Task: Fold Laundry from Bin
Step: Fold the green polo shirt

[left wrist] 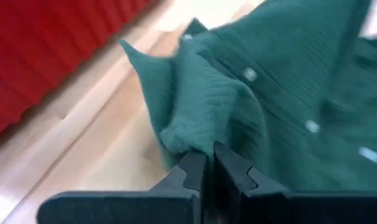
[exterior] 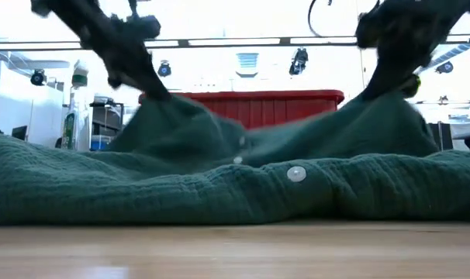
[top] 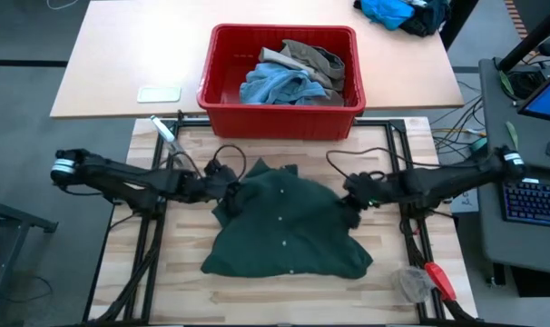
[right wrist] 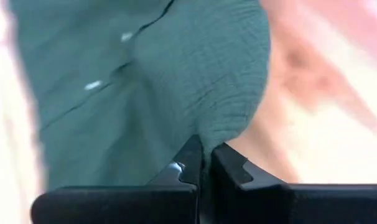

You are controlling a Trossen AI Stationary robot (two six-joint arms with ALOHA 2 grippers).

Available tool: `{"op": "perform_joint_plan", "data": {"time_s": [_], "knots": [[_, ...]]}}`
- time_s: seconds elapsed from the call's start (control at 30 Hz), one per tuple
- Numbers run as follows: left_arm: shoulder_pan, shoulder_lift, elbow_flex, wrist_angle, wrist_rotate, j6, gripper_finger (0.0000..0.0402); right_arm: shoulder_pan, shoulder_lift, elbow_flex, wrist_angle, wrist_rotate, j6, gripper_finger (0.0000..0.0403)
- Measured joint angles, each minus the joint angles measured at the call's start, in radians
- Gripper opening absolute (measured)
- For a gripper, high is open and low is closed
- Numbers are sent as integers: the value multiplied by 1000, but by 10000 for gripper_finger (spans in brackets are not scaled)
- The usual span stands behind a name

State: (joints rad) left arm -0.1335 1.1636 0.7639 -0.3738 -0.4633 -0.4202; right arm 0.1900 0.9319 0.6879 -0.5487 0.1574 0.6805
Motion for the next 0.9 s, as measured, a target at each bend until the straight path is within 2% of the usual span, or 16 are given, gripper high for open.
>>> {"op": "perform_joint_plan", "data": {"time_s": [0.17,0.37,0.5,0.63,0.77,0.9], "knots": [[-210,4,184,-222,-1,-29,0,222,-28,18,9,-1,107,9],[-479,109,387,-297,-4,-38,0,488,56,64,20,-1,174,9],[-614,221,538,-359,-50,-46,0,619,142,110,69,-6,226,9],[-688,358,701,-476,-51,-65,0,712,244,179,75,-8,277,9],[-716,500,868,-657,-51,-139,0,774,351,260,72,-8,288,9],[-711,637,1014,-851,-66,-190,0,781,449,367,-57,62,294,9]]}}
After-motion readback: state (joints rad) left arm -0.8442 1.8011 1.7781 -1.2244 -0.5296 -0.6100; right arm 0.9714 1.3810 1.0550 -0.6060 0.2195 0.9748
